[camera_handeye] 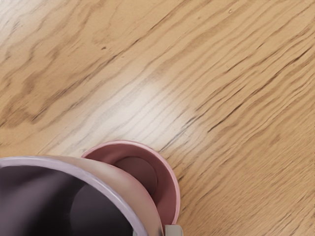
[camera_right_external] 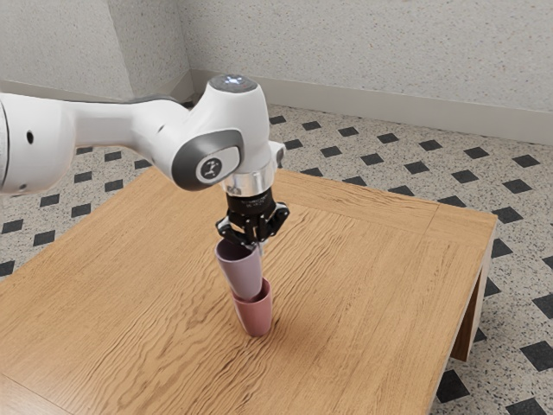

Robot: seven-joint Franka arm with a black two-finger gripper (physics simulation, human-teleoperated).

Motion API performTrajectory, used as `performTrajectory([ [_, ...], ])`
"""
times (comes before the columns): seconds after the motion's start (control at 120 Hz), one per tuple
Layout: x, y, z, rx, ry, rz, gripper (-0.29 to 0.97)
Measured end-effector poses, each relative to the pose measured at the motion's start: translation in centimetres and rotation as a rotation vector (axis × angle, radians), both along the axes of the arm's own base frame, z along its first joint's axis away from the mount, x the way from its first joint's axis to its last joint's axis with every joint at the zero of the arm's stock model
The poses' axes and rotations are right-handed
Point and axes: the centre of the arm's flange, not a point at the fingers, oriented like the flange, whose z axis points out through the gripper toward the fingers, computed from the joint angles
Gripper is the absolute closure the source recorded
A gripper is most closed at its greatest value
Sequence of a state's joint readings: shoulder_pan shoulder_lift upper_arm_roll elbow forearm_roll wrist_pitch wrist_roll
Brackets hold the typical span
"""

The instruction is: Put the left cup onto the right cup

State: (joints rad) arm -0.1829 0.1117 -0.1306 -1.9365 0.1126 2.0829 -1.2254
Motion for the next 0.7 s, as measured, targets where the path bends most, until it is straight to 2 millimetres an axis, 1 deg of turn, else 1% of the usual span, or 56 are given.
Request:
performTrajectory([
  [0.425, 0.43, -0.07, -0.52, -0.002, 0.003, -0.012, 0.79],
  [0.7, 0.67, 0.34, -0.77, -0.001, 0.005, -0.009, 0.79],
])
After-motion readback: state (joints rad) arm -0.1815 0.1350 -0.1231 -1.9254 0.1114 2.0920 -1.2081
